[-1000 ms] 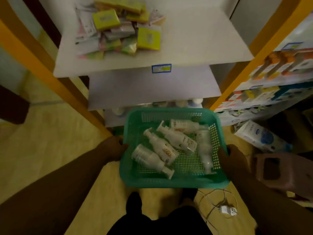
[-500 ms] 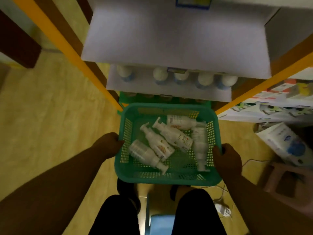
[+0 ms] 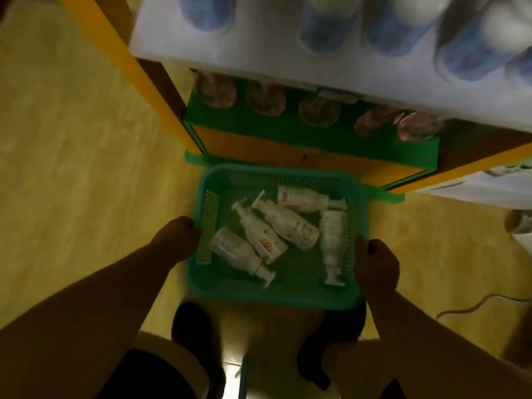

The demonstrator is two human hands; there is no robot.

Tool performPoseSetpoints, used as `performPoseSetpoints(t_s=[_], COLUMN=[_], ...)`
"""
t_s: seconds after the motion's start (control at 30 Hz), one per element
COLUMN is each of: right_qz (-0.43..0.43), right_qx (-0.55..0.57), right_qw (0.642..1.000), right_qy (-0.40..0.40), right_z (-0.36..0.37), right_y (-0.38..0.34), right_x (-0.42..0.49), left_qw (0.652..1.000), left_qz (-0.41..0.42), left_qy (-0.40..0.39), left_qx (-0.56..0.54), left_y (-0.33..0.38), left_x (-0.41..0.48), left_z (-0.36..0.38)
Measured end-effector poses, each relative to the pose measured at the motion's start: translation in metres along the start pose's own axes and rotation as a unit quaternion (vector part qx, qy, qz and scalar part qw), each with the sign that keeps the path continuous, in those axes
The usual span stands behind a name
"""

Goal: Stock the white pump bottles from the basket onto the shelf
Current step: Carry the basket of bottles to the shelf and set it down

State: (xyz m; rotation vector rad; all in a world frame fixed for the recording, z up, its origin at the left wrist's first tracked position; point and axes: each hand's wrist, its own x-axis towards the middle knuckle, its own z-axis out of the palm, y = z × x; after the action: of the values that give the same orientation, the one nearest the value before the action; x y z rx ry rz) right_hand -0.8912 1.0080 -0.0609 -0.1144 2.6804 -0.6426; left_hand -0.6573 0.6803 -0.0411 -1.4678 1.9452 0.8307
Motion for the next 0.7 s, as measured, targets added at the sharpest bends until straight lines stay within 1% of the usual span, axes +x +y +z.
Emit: performPoseSetpoints(t_s=[0.2,0.3,0.47,0.6,0.7], right_qz=[-0.007,0.005,0.021,0.048,0.032], right_qx=[-0.003,-0.017,-0.006,-0.009,-0.013], right_qw=[1.000,1.000,0.999,0.998,0.999], right_qy=[0.005,-0.013,-0.025,-0.038,-0.031], right_z=[0.094,0.123,0.155,0.159,0.155], right_y=[0.026,0.034,0.048,0.060,0.071], right_x=[0.069,0.092,0.111,0.115,0.119], left_qw=[0.997,0.996,0.998,0.997,0.997], left_qz=[-0.026,-0.029,-0.015,-0.015,0.008], left_qy=[0.026,0.040,0.043,0.039,0.054], left_qx=[-0.068,-0.069,-0.040,-0.061,-0.050], left_y=[0.002,0.005,0.005,0.008,0.006], left_x=[0.097,0.123,0.148,0.146,0.145], left_z=[0.055,0.068,0.081,0.093,0.109])
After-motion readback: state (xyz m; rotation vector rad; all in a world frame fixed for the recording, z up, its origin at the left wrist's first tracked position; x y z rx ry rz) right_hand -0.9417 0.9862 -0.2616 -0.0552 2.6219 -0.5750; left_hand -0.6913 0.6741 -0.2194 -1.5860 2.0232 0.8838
